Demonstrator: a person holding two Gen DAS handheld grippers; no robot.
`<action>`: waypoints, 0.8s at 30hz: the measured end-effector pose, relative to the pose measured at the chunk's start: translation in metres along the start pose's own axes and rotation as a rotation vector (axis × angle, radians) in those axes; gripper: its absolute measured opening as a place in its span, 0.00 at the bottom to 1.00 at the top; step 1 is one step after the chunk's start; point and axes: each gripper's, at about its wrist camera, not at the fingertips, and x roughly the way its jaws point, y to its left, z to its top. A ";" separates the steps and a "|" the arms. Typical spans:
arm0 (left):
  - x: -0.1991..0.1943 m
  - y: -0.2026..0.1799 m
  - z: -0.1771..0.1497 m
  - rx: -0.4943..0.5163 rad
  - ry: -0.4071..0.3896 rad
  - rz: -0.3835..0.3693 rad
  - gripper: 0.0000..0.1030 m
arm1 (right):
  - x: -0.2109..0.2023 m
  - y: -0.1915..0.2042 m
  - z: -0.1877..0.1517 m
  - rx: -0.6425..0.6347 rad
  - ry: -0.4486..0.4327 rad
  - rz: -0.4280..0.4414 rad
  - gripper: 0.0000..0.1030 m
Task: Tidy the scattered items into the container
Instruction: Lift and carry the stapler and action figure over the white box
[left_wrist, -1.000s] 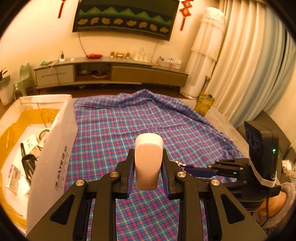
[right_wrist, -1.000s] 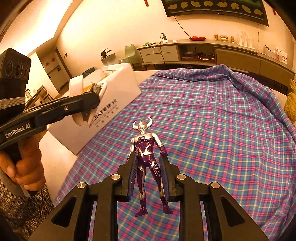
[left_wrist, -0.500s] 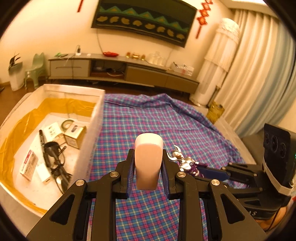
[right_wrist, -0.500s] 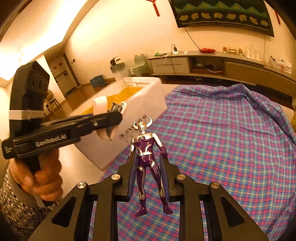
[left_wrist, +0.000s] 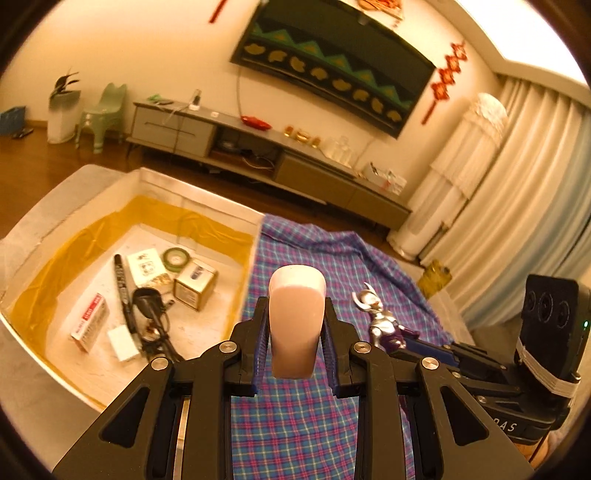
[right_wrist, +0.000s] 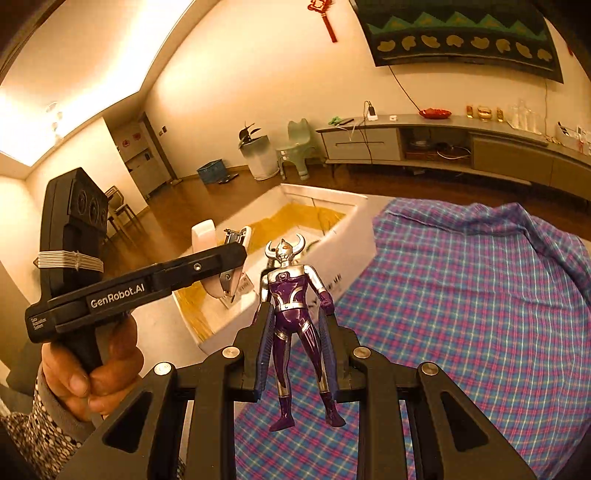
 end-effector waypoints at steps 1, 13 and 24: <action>-0.002 0.004 0.001 -0.009 -0.007 -0.002 0.26 | 0.001 0.002 0.003 -0.004 0.001 0.001 0.25; -0.009 0.067 0.019 -0.155 -0.030 0.033 0.26 | 0.037 0.020 0.035 -0.043 0.029 0.032 0.25; -0.006 0.105 0.040 -0.212 -0.051 0.095 0.26 | 0.084 0.042 0.057 -0.073 0.073 0.063 0.25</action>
